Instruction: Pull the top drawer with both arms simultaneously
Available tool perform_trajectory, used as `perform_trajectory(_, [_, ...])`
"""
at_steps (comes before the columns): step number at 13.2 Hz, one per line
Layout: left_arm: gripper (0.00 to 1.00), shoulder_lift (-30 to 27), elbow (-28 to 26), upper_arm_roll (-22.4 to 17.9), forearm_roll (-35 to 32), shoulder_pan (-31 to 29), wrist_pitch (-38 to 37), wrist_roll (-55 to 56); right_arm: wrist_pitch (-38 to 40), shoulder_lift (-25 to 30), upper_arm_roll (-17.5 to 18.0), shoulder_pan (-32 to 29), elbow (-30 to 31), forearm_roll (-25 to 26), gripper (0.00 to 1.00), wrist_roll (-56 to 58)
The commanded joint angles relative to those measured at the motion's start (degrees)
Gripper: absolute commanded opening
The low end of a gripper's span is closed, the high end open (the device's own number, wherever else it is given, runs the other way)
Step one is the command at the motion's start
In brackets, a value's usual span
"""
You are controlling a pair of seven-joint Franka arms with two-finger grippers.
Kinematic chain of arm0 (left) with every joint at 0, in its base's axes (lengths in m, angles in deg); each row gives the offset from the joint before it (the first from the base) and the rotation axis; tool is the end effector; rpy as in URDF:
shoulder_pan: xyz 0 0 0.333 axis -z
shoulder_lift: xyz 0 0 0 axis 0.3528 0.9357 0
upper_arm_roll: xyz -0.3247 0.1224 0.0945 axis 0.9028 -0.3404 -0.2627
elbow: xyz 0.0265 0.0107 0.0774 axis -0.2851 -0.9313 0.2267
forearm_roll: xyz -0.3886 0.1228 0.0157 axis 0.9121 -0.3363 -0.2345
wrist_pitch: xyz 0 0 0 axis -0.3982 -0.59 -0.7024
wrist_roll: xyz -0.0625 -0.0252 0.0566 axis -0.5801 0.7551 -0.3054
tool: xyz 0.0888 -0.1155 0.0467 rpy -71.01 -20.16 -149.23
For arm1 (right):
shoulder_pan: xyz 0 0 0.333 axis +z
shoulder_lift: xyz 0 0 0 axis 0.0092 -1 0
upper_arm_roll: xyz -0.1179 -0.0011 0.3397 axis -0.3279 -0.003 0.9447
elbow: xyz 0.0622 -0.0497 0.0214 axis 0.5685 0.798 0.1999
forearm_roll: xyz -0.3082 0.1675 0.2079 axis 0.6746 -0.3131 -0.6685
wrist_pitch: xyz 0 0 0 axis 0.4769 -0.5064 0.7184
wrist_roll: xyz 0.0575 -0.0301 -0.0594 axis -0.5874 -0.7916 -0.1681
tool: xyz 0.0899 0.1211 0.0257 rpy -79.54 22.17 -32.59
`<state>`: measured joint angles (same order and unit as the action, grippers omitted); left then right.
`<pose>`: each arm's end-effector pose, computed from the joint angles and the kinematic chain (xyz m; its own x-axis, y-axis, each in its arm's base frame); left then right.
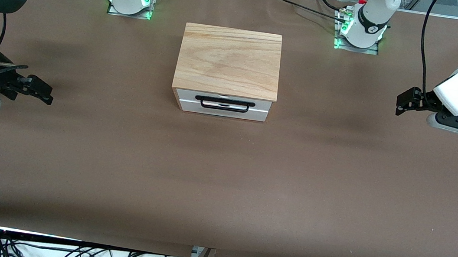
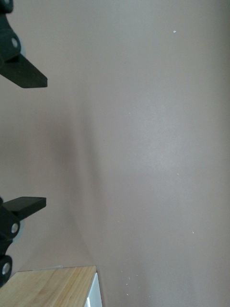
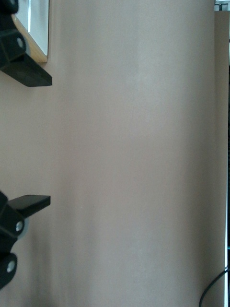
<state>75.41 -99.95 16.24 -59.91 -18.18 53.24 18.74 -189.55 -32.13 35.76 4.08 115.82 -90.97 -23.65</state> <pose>0.5769 -0.0513 0.5571 0.9909 -0.1332 -0.0173 -0.1333 -0.9911 -0.0016 0.6661 0.0384 0.5508 0.9971 -0.0066 0.0756 -0.0048 -0.9997 -0.0243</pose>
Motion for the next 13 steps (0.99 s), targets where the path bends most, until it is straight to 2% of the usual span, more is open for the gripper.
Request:
perform_trajectory(1, [1.0,-1.09,-1.26,0.51,-1.51,-0.62,0.37,0.4,0.8,1.04,-0.48,1.1,0.76,0.87,1.0,0.04])
perform_trajectory(13, [1.0,-0.82,-0.82,0.77,-0.81,-0.45,0.46,0.4,0.71,0.95,-0.48,1.1,0.76,0.87,1.0,-0.14])
